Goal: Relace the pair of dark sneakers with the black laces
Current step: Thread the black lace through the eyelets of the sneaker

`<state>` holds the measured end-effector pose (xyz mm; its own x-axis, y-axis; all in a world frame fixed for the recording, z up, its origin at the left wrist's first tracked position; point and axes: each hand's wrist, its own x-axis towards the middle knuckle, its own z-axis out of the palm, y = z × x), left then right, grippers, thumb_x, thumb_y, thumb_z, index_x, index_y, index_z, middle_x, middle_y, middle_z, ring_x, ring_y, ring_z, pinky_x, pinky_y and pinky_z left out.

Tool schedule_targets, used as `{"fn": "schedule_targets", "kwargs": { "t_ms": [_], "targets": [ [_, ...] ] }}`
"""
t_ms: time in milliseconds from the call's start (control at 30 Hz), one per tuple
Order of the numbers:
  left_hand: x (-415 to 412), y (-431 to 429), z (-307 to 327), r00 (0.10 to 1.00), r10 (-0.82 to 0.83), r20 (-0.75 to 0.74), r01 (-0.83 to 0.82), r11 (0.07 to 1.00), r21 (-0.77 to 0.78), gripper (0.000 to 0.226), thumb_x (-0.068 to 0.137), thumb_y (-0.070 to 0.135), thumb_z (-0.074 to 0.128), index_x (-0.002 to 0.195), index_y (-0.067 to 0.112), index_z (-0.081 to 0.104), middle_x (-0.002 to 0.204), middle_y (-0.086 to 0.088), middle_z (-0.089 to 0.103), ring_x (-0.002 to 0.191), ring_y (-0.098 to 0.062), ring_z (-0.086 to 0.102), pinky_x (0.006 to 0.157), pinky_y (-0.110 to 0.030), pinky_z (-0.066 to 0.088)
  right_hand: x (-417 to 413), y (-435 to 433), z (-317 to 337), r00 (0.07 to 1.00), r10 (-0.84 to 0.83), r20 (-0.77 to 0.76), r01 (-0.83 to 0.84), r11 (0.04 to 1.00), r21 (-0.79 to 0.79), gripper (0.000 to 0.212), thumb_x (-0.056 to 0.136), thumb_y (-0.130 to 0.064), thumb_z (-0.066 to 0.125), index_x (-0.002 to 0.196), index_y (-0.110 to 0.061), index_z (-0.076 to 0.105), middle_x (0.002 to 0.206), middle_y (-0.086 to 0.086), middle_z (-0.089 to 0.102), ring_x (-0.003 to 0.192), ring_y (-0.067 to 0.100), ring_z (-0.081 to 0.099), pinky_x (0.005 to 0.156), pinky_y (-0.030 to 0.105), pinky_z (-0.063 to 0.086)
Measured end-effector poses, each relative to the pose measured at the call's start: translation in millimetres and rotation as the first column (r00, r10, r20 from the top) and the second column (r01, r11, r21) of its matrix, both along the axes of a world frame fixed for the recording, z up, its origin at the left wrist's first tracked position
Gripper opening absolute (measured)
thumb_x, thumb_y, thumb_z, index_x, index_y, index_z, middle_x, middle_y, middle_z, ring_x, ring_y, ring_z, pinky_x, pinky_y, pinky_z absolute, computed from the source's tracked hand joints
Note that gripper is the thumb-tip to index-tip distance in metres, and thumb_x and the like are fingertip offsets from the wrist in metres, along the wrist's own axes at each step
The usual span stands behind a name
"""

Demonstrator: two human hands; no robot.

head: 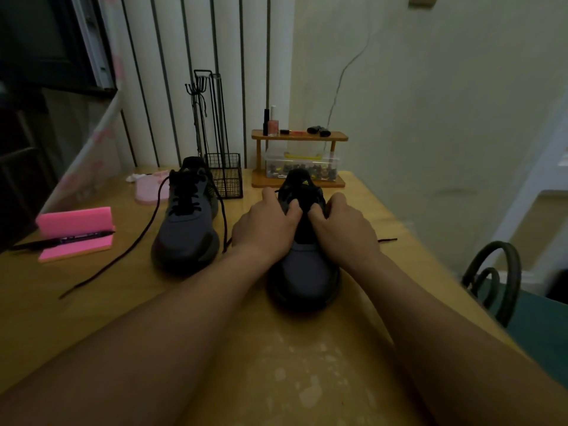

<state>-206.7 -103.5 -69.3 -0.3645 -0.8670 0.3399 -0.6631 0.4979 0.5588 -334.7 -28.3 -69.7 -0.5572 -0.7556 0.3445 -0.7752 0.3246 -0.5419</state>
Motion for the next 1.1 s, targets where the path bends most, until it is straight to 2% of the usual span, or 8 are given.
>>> {"fn": "schedule_targets", "kwargs": {
  "t_ms": [133, 300, 433, 500, 600, 833, 1000, 1100],
  "targets": [
    [-2.8, 2.9, 1.4, 1.000, 0.020, 0.013, -0.020, 1.000, -0.003, 0.043, 0.107, 0.054, 0.036, 0.120, 0.014, 0.047, 0.098, -0.001, 0.052, 0.084, -0.027, 0.050, 0.071, -0.039, 0.040, 2.7, -4.1, 0.5, 1.000, -0.016, 0.000, 0.016, 1.000, 0.023, 0.044, 0.101, -0.063, 0.041, 0.107, -0.019, 0.043, 0.095, 0.007, 0.061, 0.084, 0.034, 0.059, 0.069, 0.042, 0.045],
    [-6.9, 6.1, 0.1, 1.000, 0.017, 0.024, -0.016, 0.999, -0.043, 0.040, 0.109, 0.049, 0.033, 0.119, 0.013, 0.046, 0.101, -0.006, 0.058, 0.083, -0.029, 0.056, 0.066, -0.039, 0.041, 3.2, -4.3, -0.6, 0.998, 0.027, -0.060, -0.028, 0.999, -0.018, 0.030, 0.107, -0.046, 0.038, 0.101, -0.017, 0.044, 0.080, 0.004, 0.053, 0.075, 0.034, 0.053, 0.063, 0.041, 0.036],
    [-6.1, 3.5, 1.3, 1.000, 0.014, 0.020, -0.013, 1.000, -0.023, 0.044, 0.107, 0.055, 0.034, 0.119, 0.014, 0.047, 0.106, -0.007, 0.062, 0.088, -0.031, 0.059, 0.070, -0.041, 0.045, 5.2, -4.4, -2.2, 0.998, 0.014, -0.056, -0.016, 0.999, -0.039, 0.029, 0.109, -0.044, 0.036, 0.100, -0.017, 0.042, 0.073, -0.002, 0.044, 0.071, 0.030, 0.047, 0.061, 0.041, 0.032],
    [-6.4, 0.9, 1.1, 1.000, 0.013, 0.022, -0.012, 1.000, -0.012, 0.047, 0.106, 0.059, 0.035, 0.119, 0.016, 0.047, 0.105, -0.004, 0.059, 0.091, -0.031, 0.059, 0.073, -0.041, 0.046, 4.5, -4.9, -2.3, 0.997, 0.018, -0.078, -0.021, 0.999, -0.040, 0.028, 0.109, -0.043, 0.035, 0.101, -0.017, 0.042, 0.075, -0.001, 0.045, 0.072, 0.030, 0.047, 0.061, 0.040, 0.031],
    [-10.2, -3.2, 0.3, 1.000, 0.009, 0.028, -0.007, 0.999, -0.044, 0.041, 0.108, 0.056, 0.034, 0.114, 0.017, 0.045, 0.107, -0.007, 0.062, 0.091, -0.033, 0.060, 0.071, -0.041, 0.044, 0.9, -8.7, -1.6, 0.995, 0.032, -0.093, -0.037, 0.998, -0.048, 0.028, 0.109, -0.042, 0.035, 0.102, -0.016, 0.043, 0.081, 0.004, 0.050, 0.074, 0.031, 0.048, 0.064, 0.041, 0.034],
    [-23.5, -17.8, -4.9, 0.999, 0.050, 0.008, -0.049, 0.996, -0.076, 0.040, 0.110, 0.051, 0.031, 0.116, 0.015, 0.047, 0.112, -0.009, 0.064, 0.095, -0.036, 0.063, 0.070, -0.041, 0.043, -11.3, -29.9, -6.8, 0.991, 0.047, -0.123, -0.056, 0.996, -0.072, 0.028, 0.109, -0.041, 0.034, 0.105, -0.015, 0.045, 0.089, 0.011, 0.060, 0.079, 0.037, 0.058, 0.063, 0.042, 0.038],
    [-11.8, -16.3, 2.2, 1.000, -0.009, 0.015, 0.008, 0.999, 0.031, 0.045, 0.109, 0.054, 0.031, 0.121, 0.016, 0.051, 0.115, -0.010, 0.065, 0.098, -0.034, 0.062, 0.078, -0.044, 0.050, -13.7, -22.9, -0.6, 0.997, 0.078, 0.008, -0.078, 0.997, -0.012, 0.034, 0.110, -0.048, 0.035, 0.102, -0.017, 0.045, 0.089, 0.007, 0.056, 0.086, 0.037, 0.059, 0.066, 0.041, 0.037],
    [23.7, -10.2, 7.8, 0.995, -0.060, -0.083, 0.062, 0.998, 0.018, 0.040, 0.108, 0.053, 0.035, 0.117, 0.020, 0.056, 0.109, -0.004, 0.065, 0.096, -0.027, 0.062, 0.084, -0.044, 0.054, -6.4, -6.3, 6.5, 0.999, 0.014, 0.052, -0.007, 0.991, -0.133, 0.037, 0.107, -0.051, 0.042, 0.104, -0.015, 0.050, 0.100, 0.008, 0.059, 0.090, 0.032, 0.059, 0.069, 0.039, 0.039]
  ]
}}
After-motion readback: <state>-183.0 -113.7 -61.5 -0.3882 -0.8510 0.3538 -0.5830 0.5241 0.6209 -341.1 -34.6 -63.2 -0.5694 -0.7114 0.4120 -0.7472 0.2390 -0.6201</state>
